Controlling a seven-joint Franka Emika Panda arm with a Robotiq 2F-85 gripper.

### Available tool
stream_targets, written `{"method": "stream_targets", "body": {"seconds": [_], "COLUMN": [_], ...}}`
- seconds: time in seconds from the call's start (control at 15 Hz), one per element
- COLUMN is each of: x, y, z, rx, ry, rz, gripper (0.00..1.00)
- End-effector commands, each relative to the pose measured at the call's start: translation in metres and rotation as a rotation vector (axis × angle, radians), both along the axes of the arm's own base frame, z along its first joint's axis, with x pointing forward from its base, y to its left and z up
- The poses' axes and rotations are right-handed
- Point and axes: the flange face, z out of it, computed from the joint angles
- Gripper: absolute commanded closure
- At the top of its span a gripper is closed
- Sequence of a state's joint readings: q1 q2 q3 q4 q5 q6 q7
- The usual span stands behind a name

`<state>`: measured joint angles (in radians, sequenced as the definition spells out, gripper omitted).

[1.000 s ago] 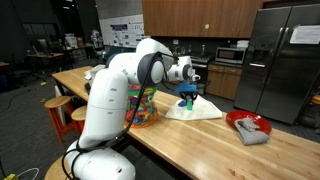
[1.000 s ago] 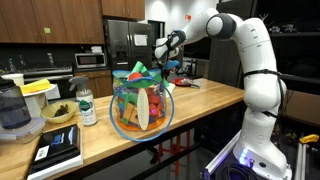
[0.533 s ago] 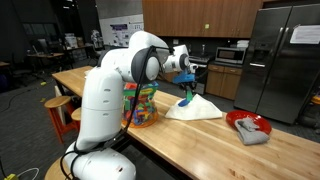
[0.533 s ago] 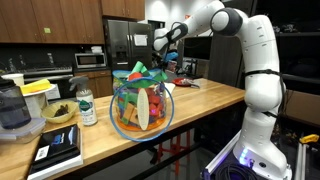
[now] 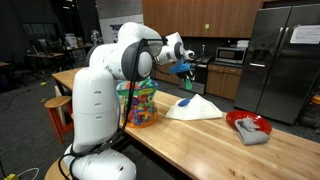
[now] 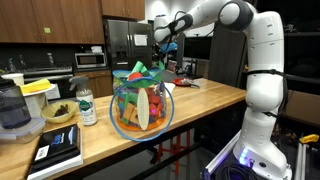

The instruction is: Put the green item in the plastic bag

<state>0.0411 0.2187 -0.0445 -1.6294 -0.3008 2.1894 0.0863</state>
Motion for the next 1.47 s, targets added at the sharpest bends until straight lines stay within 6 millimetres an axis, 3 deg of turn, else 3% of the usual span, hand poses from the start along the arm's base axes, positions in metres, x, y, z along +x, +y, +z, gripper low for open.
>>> {"method": "stream_targets", "body": {"seconds": [0.0,0.67,1.4], "x": [-0.022,-0.059,-0.106], "y": [0.014,0.056,0.056], "z": [0.031,0.066,0.066], "rx": [-0.023,-0.015,-0.009], "ry": [-0.092,-0.276,-0.368], "rz": [0.007,0.094,0.158], "gripper": [0.84,0.84,0.84]}}
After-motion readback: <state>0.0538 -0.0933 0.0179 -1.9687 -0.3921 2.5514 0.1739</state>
